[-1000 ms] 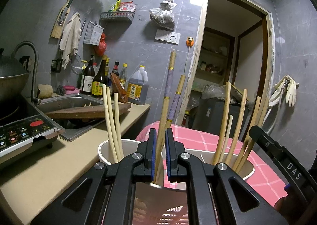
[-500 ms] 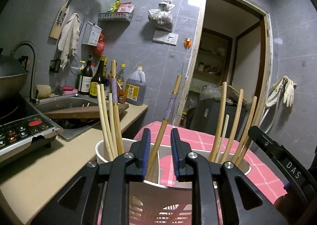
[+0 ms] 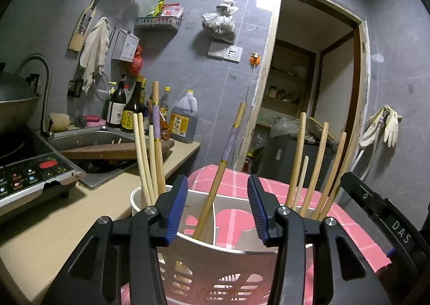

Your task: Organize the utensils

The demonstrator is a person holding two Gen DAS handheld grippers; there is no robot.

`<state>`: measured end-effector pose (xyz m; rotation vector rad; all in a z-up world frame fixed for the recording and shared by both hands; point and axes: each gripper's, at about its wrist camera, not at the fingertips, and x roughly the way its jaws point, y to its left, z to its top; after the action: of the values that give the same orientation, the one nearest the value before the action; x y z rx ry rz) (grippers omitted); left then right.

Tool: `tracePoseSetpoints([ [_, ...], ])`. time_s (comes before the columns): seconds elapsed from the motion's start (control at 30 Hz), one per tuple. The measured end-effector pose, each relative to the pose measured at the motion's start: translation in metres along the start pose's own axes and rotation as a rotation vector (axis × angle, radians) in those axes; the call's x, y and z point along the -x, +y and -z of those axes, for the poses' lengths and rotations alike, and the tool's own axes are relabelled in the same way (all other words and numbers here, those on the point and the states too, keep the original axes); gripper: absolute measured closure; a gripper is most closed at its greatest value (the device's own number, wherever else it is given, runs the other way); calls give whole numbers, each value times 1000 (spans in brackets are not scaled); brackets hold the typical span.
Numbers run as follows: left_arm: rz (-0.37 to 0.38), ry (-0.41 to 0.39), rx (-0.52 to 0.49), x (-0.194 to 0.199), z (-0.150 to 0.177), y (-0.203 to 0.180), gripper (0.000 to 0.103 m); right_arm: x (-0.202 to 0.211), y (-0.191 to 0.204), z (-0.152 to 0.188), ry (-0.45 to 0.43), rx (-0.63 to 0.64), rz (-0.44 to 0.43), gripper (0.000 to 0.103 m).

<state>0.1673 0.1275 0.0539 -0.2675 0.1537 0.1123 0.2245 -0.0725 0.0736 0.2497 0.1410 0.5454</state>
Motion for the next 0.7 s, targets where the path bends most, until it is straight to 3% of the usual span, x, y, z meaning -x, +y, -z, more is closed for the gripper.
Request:
tracePoseSetpoints([
  [0.5, -8, -14, 17, 12, -1, -8, 38, 18, -6, -5, -25, 9, 15, 50],
  [0.6, -11, -13, 15, 15, -1, -10, 37, 24, -9, -6, -31, 9, 23, 40],
  [0.7, -13, -13, 16, 19, -1, -10, 27, 30, -11, -7, -39, 6, 29, 32],
])
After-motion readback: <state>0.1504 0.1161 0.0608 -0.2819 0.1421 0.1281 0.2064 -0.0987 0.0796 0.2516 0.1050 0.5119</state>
